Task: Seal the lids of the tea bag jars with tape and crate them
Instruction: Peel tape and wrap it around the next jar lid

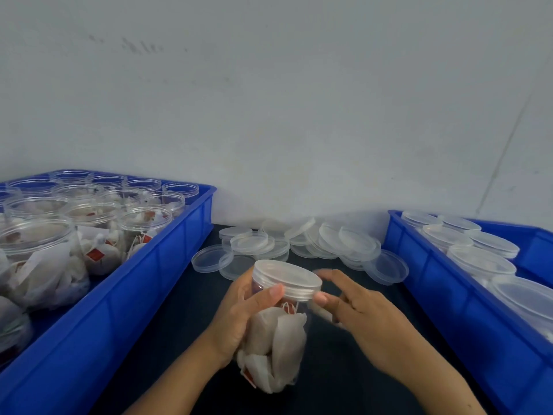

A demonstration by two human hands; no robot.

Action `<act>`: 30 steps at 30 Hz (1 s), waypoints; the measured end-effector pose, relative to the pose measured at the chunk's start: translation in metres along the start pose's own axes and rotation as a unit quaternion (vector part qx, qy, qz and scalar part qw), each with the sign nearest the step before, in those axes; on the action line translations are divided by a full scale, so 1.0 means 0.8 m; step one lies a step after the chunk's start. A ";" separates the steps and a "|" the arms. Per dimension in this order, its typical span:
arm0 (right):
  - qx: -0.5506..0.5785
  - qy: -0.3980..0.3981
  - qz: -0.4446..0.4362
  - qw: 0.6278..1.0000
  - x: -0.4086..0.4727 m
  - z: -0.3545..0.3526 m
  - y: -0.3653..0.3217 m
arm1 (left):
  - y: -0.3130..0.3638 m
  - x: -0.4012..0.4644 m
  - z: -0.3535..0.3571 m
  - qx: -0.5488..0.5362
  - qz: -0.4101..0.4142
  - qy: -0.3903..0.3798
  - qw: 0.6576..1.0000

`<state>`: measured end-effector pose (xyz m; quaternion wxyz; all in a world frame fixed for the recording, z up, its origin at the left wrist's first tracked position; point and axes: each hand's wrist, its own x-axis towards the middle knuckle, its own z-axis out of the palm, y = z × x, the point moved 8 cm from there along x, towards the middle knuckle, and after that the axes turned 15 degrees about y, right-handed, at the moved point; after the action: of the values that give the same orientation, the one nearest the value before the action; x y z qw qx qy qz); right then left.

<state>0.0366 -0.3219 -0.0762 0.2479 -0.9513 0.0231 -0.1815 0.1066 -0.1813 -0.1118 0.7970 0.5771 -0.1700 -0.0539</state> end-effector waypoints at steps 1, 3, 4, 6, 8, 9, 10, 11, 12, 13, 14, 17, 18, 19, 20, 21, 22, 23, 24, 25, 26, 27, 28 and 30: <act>0.019 -0.011 0.001 1.000 -0.001 0.002 0.000 | 0.000 -0.002 0.002 0.002 -0.009 -0.010 1.000; 0.035 -0.021 -0.016 0.999 -0.002 0.004 -0.001 | 0.000 -0.005 0.006 0.008 -0.029 -0.028 0.999; 0.041 -0.021 -0.026 0.999 -0.002 0.005 -0.001 | 0.000 -0.006 0.008 0.006 -0.035 -0.038 0.999; 0.067 -0.016 -0.040 0.997 -0.003 0.007 -0.001 | 0.002 -0.008 0.011 0.000 -0.041 -0.053 0.998; 0.093 -0.005 -0.047 0.995 -0.002 0.010 -0.001 | 0.003 -0.010 0.012 0.000 -0.038 -0.062 0.997; 0.095 0.004 -0.051 0.994 -0.002 0.011 -0.002 | 0.003 -0.010 0.012 0.001 -0.037 -0.063 0.997; 0.089 0.015 -0.054 0.994 -0.002 0.011 -0.003 | 0.002 -0.008 0.011 0.002 -0.040 -0.059 0.997; 0.081 0.026 -0.054 0.995 -0.001 0.011 -0.003 | 0.002 -0.006 0.009 0.006 -0.036 -0.047 0.998; 0.069 0.038 -0.050 0.996 0.000 0.011 -0.002 | 0.004 -0.004 0.007 0.024 -0.015 -0.028 0.999; 0.057 0.052 -0.047 0.996 0.000 0.010 -0.001 | 0.007 -0.002 0.003 0.068 0.025 0.002 0.997; 0.047 0.068 -0.042 0.996 0.000 0.008 0.000 | 0.012 0.000 -0.002 0.135 0.079 0.049 0.986; 0.014 0.118 -0.041 0.992 -0.002 0.008 -0.001 | 0.049 -0.018 -0.016 0.328 0.274 0.242 0.871; 0.008 0.132 -0.040 0.990 -0.004 0.010 -0.004 | 0.057 -0.027 -0.008 0.359 0.314 0.264 0.839; 0.009 0.143 -0.037 0.989 -0.006 0.012 -0.006 | 0.057 -0.033 0.001 0.377 0.323 0.259 0.828; 0.012 0.150 -0.033 0.988 -0.008 0.013 -0.007 | 0.052 -0.034 0.010 0.385 0.309 0.240 0.836; 0.019 0.155 -0.026 0.987 -0.010 0.014 -0.007 | 0.043 -0.035 0.018 0.390 0.283 0.212 0.850; 0.030 0.159 -0.018 0.987 -0.011 0.014 -0.006 | 0.034 -0.035 0.023 0.392 0.258 0.184 0.864; 0.041 0.162 -0.011 0.986 -0.010 0.013 -0.004 | 0.028 -0.033 0.025 0.389 0.238 0.165 0.875; 0.050 0.164 -0.007 0.985 -0.010 0.012 -0.002 | 0.025 -0.030 0.024 0.381 0.219 0.153 0.885; 0.054 0.164 -0.007 0.985 -0.010 0.011 -0.002 | 0.023 -0.026 0.020 0.373 0.199 0.148 0.894; 0.052 0.162 -0.016 0.985 -0.010 0.009 -0.002 | 0.022 -0.022 0.016 0.365 0.180 0.147 0.902; 0.040 0.159 -0.034 0.986 -0.011 0.009 -0.004 | 0.021 -0.019 0.011 0.355 0.167 0.149 0.908; 0.030 0.155 -0.051 0.986 -0.012 0.008 -0.008 | 0.020 -0.016 0.007 0.345 0.158 0.150 0.913; 0.038 0.138 -0.068 0.987 -0.012 0.009 -0.011 | 0.020 -0.012 0.001 0.325 0.145 0.161 0.920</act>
<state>0.0300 -0.3095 -0.0810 0.2654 -0.9063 -0.0147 -0.3285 0.0953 -0.1736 -0.0984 0.5811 0.7744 -0.1296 0.2142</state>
